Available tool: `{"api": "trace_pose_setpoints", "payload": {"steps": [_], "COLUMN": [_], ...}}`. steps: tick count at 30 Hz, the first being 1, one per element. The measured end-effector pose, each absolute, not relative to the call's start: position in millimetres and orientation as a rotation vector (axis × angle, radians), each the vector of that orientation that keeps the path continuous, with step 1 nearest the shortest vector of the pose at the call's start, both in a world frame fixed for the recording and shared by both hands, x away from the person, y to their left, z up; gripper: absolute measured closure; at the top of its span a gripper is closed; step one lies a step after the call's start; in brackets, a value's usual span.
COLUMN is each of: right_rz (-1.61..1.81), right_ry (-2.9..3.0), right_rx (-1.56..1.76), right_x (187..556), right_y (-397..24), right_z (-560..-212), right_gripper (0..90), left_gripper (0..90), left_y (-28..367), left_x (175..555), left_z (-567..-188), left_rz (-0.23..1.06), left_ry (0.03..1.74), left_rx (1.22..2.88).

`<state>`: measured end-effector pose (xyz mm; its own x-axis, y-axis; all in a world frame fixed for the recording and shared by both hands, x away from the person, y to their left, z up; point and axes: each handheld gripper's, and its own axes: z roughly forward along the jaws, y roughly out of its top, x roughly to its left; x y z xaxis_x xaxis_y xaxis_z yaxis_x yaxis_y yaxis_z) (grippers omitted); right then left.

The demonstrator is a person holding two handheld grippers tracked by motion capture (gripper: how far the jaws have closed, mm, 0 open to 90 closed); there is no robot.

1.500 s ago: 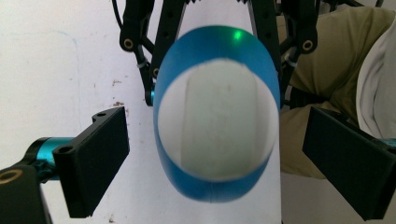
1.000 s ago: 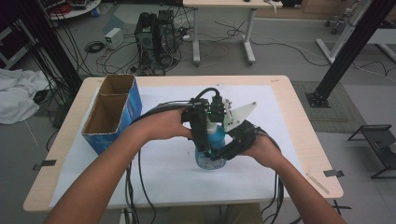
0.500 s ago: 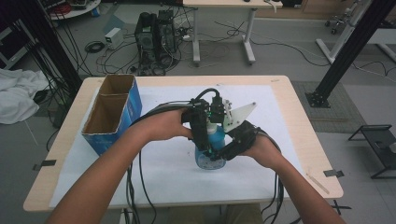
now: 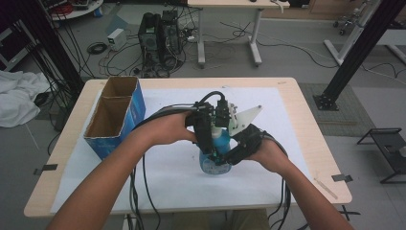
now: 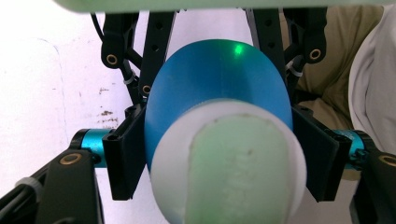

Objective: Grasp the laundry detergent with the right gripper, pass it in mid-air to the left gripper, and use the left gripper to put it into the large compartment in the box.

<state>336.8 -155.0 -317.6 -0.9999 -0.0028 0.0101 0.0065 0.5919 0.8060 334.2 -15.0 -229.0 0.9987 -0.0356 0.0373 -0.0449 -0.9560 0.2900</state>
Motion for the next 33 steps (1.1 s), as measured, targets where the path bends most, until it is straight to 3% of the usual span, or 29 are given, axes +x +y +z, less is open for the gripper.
{"api": "trace_pose_setpoints", "payload": {"steps": [13,28,30,32,33], "right_rz": [-1.432,-1.455,-1.46,-1.454,-1.447], "right_ry": [-2.759,-2.747,-2.756,-2.762,-2.767], "right_rx": [-0.057,-0.058,-0.05,-0.102,-0.099], "right_x": [331.9,328.1,328.1,326.9,327.7], "right_y": [-152.5,-152.7,-153.3,-156.1,-158.4], "right_z": [-316.4,-314.0,-311.7,-309.2,-308.6], "right_gripper": [44.4,43.3,37.3,23.0,21.8], "left_gripper": [37.3,38.0,38.0,38.0,38.0], "left_y": [-16.8,-16.7,-16.5,-13.8,-11.9], "left_x": [333.1,328.1,328.1,328.3,328.6], "left_z": [-228.6,-222.2,-219.0,-214.1,-211.8], "left_rz": [0.052,0.086,0.077,0.079,0.084], "left_ry": [-0.07,-0.092,-0.106,-0.1,-0.094], "left_rx": [2.846,2.838,2.851,2.855,2.855]}}
